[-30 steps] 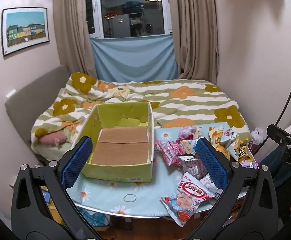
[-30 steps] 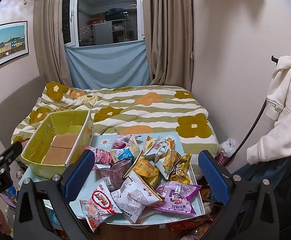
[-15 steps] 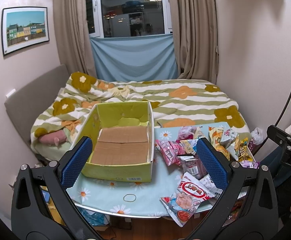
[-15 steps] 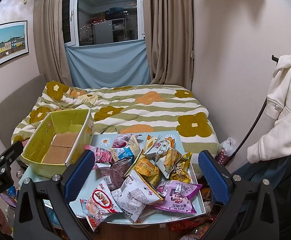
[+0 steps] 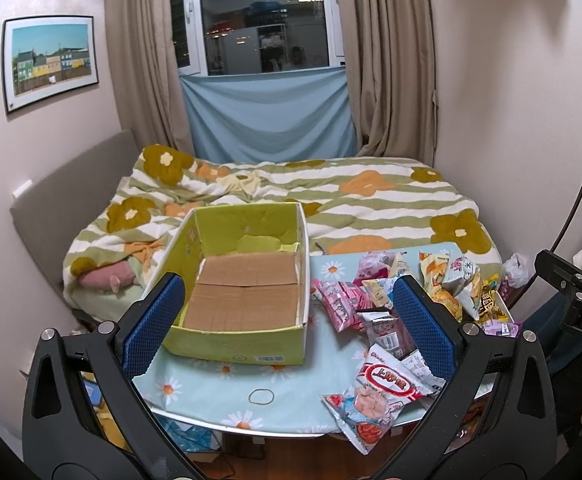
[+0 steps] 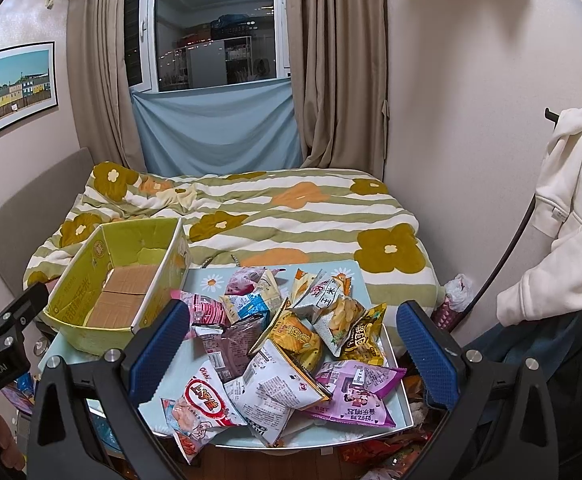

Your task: Organize snacks

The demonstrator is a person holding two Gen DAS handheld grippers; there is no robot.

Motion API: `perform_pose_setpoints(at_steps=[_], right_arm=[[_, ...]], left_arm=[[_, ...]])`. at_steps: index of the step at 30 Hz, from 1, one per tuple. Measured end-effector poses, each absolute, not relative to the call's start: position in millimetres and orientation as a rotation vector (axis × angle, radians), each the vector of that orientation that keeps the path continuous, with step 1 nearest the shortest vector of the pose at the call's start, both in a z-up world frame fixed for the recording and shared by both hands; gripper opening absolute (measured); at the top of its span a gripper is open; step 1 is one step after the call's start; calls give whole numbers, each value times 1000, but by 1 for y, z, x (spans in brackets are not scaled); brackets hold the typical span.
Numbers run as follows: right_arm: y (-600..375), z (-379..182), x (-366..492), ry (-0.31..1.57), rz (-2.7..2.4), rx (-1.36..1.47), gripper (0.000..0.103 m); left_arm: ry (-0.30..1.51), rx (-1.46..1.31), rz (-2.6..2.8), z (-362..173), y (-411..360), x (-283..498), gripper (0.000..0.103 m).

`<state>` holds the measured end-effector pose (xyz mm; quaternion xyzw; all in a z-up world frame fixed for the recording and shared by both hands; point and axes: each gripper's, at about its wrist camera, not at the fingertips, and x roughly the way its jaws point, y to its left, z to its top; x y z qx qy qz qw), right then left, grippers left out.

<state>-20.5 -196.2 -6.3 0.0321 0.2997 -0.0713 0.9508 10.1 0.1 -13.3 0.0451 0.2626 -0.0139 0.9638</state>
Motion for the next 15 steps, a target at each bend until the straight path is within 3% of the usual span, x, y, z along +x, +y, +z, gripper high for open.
perform_pose_setpoints(at_steps=[15], right_arm=[[-193, -6, -21, 610, -141, 66, 103]], left_arm=[[554, 99, -33, -11, -1, 13, 103]])
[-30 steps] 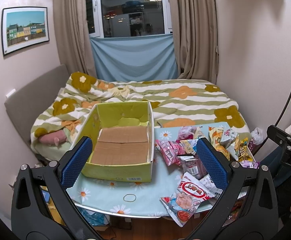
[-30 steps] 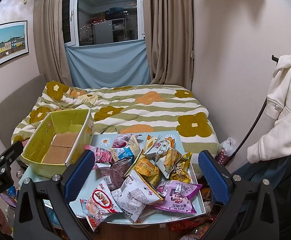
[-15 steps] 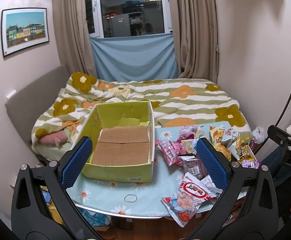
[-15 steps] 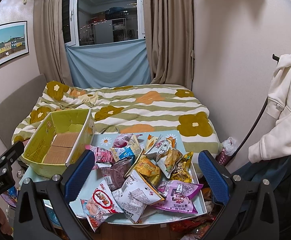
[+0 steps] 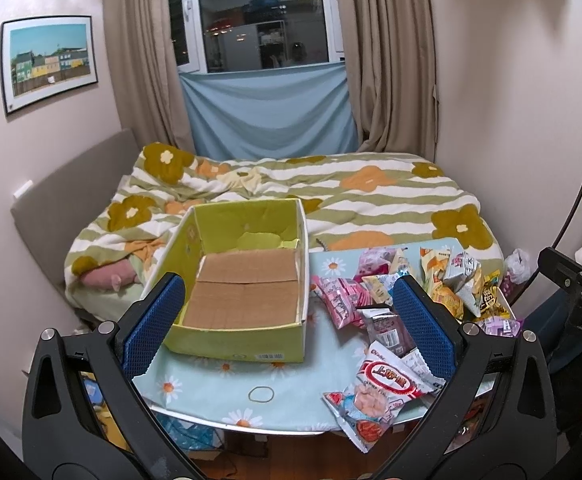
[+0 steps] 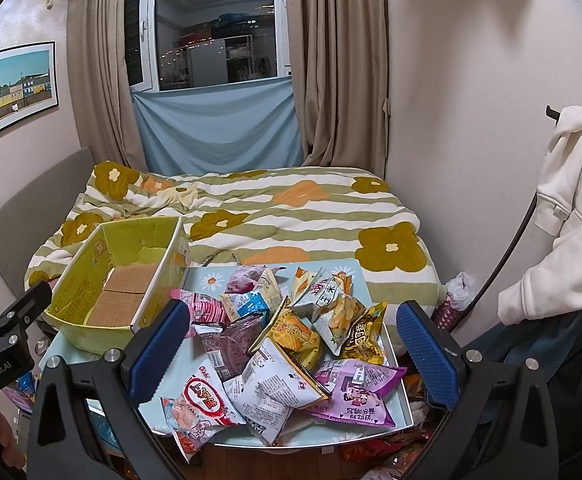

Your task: Organize snacks

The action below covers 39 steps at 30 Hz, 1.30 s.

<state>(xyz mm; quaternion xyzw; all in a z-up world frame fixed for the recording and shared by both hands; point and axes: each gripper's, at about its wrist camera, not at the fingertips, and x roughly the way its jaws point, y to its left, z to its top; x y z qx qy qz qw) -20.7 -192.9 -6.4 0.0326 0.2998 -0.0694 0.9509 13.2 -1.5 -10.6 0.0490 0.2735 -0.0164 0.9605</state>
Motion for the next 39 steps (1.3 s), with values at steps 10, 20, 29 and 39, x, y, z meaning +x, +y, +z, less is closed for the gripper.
perform_pose_setpoints(at_steps=[10, 20, 29, 39], right_arm=[[-202, -42, -15, 705, -81, 74, 103], [-211, -118, 4, 856, -164, 152, 103], [-193, -162, 18, 936, -258, 243, 103], [-183, -190, 40, 980, -310, 334, 103]], left_arm=[[721, 188, -246, -58, -19, 29, 103], [935, 353, -581, -163, -65, 58, 103], [1079, 367, -756, -233, -81, 81, 103], [1145, 326, -816, -259, -88, 104, 83]])
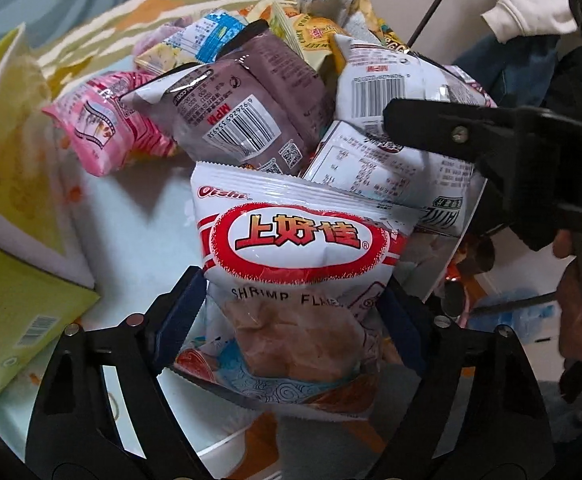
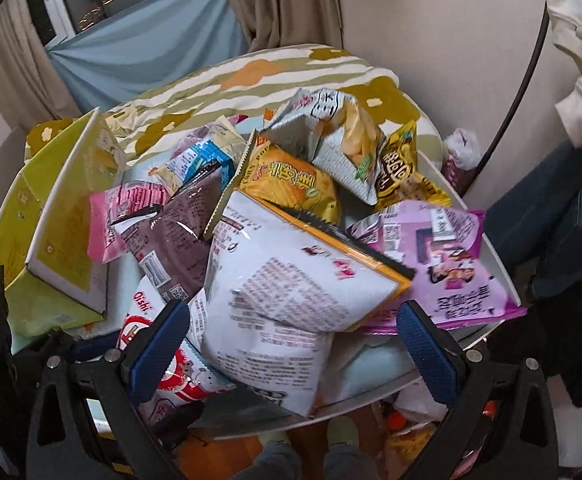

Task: Organize snacks
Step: 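Grasp the red-white Oishi shrimp bag with left tool while right tool grasps white chip bag, then drop the shrimp bag into the box with left tool while right tool drops white bag in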

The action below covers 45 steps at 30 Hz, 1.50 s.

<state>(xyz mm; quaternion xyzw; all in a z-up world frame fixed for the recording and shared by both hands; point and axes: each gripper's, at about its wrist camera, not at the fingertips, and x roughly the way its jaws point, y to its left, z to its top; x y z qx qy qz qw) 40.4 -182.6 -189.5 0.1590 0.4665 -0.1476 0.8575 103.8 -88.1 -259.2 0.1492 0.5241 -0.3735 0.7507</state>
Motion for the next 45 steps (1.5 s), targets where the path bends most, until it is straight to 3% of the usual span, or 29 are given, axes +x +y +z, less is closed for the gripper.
perform_pose_setpoints(at_steps=[2, 12, 18, 23, 28, 45], right_arm=[[-183, -194, 44, 984, -316, 352, 103], [-183, -207, 54, 996, -355, 400, 98], [-181, -210, 58, 998, -358, 408, 87], [-178, -210, 58, 1010, -336, 411, 61], [-172, -208, 58, 1007, -315, 409, 51], [-153, -120, 49, 893, -309, 344, 48]], left_arm=[[1150, 318, -832, -258, -84, 102, 76], [1158, 304, -838, -253, -65, 114, 70], [1140, 315, -815, -247, -51, 114, 69], [1122, 323, -792, -240, -45, 115, 69], [1102, 309, -798, -228, -45, 111, 69], [881, 255, -798, -125, -23, 112, 69]])
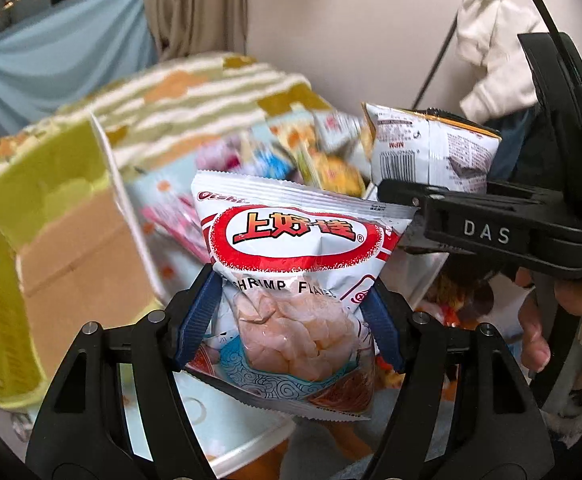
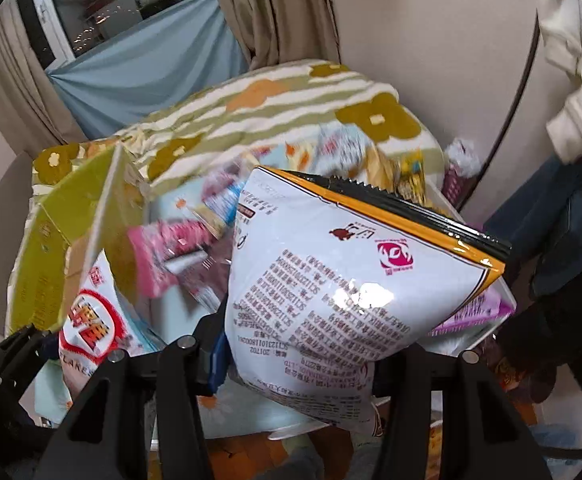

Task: Organize snacks
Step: 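Drop the shrimp bag into the box with left tool while right tool drops white bag in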

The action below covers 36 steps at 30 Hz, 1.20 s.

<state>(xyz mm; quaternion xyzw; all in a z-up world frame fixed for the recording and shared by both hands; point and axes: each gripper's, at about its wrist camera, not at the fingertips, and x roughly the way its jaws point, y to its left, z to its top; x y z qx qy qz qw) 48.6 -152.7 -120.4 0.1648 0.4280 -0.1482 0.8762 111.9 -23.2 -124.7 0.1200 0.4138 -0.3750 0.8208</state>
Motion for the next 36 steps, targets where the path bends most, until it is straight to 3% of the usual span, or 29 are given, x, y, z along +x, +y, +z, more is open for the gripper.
perform_pose_setpoints(at_steps=[8, 16, 22, 34, 36], right_arm=[[-125, -65, 85, 818, -176, 260, 48], [-81, -51, 176, 858, 57, 175, 48], [-45, -64, 233, 908, 196, 114, 48], [-6, -103, 310, 1009, 338, 41, 48], [-5, -109, 317, 1023, 344, 40, 48]], left_arm=[[789, 190, -637, -75, 19, 155, 69], [803, 60, -374, -63, 91, 226, 69], [857, 4, -212, -76, 134, 273, 69], [995, 17, -90, -153, 155, 366, 70], [1006, 18, -81, -161, 158, 373, 78]])
